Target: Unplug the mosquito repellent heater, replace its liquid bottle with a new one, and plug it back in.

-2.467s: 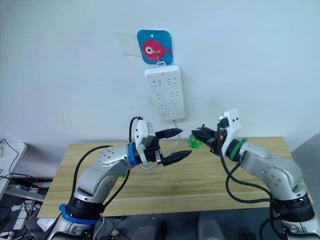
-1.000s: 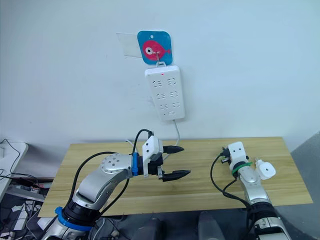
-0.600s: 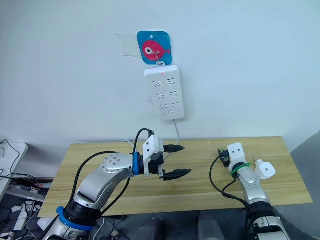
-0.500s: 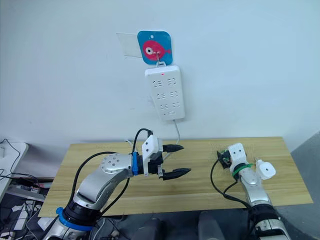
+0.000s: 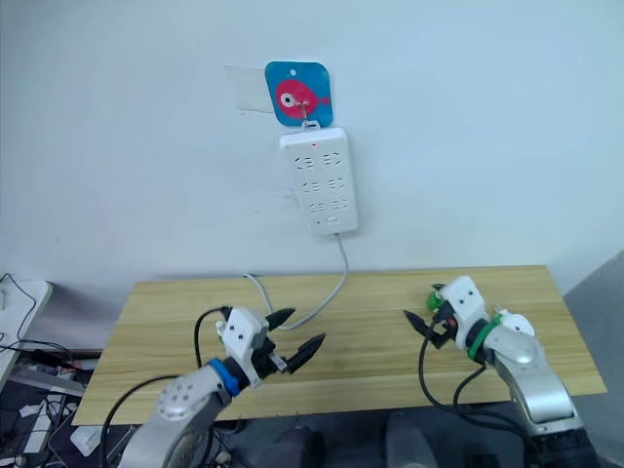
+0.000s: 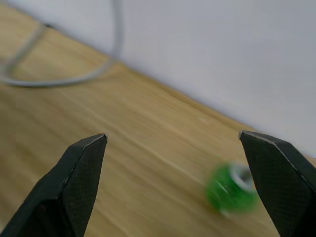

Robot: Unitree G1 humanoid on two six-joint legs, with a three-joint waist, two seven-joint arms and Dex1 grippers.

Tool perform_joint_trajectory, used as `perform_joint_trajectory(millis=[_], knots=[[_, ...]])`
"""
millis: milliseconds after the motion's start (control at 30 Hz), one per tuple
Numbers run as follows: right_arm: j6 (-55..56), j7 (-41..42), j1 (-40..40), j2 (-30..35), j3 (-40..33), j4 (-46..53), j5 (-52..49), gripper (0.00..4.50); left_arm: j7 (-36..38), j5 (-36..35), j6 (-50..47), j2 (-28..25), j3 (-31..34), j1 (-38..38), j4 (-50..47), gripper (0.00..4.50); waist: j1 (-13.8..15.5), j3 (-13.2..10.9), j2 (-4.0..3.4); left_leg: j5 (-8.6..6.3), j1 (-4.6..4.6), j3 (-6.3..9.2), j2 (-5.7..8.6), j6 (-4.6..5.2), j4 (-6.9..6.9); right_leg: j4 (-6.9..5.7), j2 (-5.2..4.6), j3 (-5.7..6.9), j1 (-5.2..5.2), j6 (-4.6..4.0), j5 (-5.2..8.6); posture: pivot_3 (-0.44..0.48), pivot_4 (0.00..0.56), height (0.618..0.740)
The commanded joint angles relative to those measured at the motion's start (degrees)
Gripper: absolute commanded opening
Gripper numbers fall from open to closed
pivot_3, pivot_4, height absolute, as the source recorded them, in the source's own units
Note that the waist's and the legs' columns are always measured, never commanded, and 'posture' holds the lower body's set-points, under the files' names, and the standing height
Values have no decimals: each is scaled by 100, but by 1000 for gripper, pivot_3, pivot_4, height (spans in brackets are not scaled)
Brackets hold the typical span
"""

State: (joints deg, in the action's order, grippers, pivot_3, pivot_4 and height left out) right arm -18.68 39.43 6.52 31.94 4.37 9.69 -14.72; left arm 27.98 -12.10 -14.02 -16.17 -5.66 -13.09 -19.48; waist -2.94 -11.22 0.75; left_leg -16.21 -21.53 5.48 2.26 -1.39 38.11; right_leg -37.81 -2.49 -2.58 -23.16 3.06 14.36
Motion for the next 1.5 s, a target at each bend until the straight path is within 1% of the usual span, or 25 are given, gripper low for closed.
perform_joint_trajectory(millis=[33, 100, 133, 200, 300, 467, 667, 833, 967, 1200, 1333, 1500], knots=[[-225, 744, 557, 141, 219, 331, -336, 4466, -656, 427, 1013, 268, 302, -299, 196, 4500, 54, -6, 8, 0, -3, 4, 1, 0, 0, 2, -1, 3, 0, -1, -1, -4, 215, 740], [-239, 1068, 912, 184, 342, 210, -370, 4466, -940, 559, 1331, 407, 463, -523, 385, 4500, 111, -7, 10, 0, -6, 10, 0, 0, -1, 6, -2, 9, 0, -2, -2, 14, 220, 740], [-270, 1302, 1128, 188, 399, 97, -447, 4466, -1084, 502, 1436, 524, 602, -652, 476, 4500, 126, -14, 15, -1, -6, 11, 1, 0, -3, 8, -3, 10, -1, -2, -2, 23, 222, 740], [-240, 1517, 1574, 57, 475, -198, -479, 4466, -1197, 351, 1788, 730, 844, -933, 748, 4500, 136, -42, 26, -2, -13, 11, 2, 2, -4, 15, -22, 11, -4, -3, -2, 54, 230, 740], [-350, 1782, 1854, -172, 632, -365, -623, 4466, -1315, 336, 2189, 937, 1042, -1045, 1284, 4500, 172, -82, 48, -2, -20, 21, 6, 2, -7, 19, -37, 24, -7, -3, -2, 90, 238, 740], [-61, 2335, 1843, -262, 1116, -285, -461, 4466, -1681, 443, 2710, 1084, 1348, -650, 2047, 4500, 353, -136, 46, -2, -38, 49, 13, 2, -10, 27, -45, 50, -11, -3, -2, 105, 257, 740], [-278, 2681, 2083, -314, 1238, -174, -612, 4466, -1761, 444, 3224, 1134, 1468, -155, 2824, 4500, 421, -233, 50, -2, -40, 42, 19, 2, -8, 46, -56, 50, -9, -3, -3, 89, 282, 740], [-516, 2756, 2221, -279, 1095, -226, -701, 4466, -1757, 489, 3681, 1090, 1498, 241, 3604, 4500, 415, -274, 48, -3, -45, 44, 16, 2, -16, 58, -56, 54, -13, -4, -5, 80, 292, 740], [-695, 2731, 2285, -232, 979, -267, -752, 4466, -1800, 526, 4056, 954, 1611, 675, 4368, 4500, 420, -302, 57, -4, -58, 56, 15, 2, -18, 66, -57, 58, -18, -5, -5, 71, 295, 740], [-702, 2695, 2216, -149, 945, -313, -678, 4466, -1455, 503, 4675, 713, 1578, 1454, 5697, 4500, 412, -325, 65, -4, -60, 54, 19, 1, -19, 71, -60, 64, -18, -4, -5, 61, 287, 740], [-751, 2676, 2226, -116, 891, -295, -719, 4466, -1339, 524, 4890, 684, 1555, 1757, 6192, 4500, 405, -328, 67, -4, -61, 55, 18, 1, -19, 71, -60, 66, -20, -4, -5, 57, 282, 740], [-890, 2616, 2244, -117, 835, -148, -810, 4466, -1271, 515, 5102, 649, 1580, 1977, 6566, 4500, 397, -330, 69, -4, -61, 55, 18, 0, -19, 70, -60, 66, -22, -4, -6, 50, 277, 740]])
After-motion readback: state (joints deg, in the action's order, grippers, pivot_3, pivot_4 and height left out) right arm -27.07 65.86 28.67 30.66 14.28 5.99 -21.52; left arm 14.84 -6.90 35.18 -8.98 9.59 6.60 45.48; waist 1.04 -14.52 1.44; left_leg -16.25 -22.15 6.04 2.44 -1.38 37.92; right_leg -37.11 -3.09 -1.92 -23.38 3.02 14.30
